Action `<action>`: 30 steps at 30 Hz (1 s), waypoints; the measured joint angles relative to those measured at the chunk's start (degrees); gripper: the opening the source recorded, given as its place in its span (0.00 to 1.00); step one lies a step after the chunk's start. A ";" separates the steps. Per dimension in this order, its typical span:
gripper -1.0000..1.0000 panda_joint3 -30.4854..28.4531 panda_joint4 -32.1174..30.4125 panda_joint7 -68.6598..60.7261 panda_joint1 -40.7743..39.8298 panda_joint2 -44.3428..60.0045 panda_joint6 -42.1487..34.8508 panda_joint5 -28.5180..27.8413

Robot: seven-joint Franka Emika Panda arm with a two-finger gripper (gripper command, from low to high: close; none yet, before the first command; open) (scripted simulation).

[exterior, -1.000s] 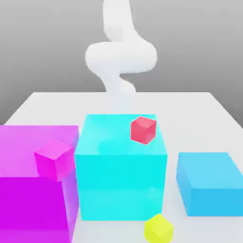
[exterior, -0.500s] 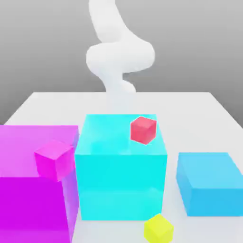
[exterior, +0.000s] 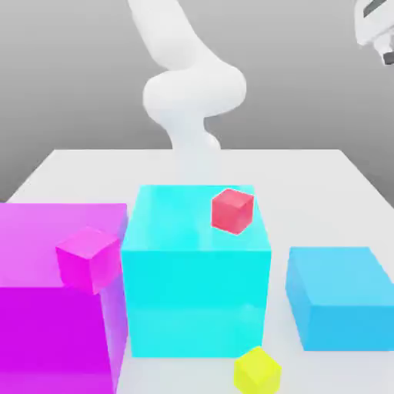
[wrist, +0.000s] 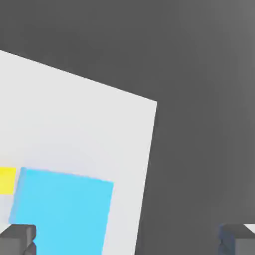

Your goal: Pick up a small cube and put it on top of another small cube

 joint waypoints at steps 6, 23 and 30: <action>0.50 -0.60 -2.78 -9.62 4.39 6.19 3.92 -0.91; 0.50 -7.26 -9.87 -43.36 11.29 27.08 19.92 -1.82; 0.50 -10.48 -12.19 -61.44 11.21 36.31 27.86 0.29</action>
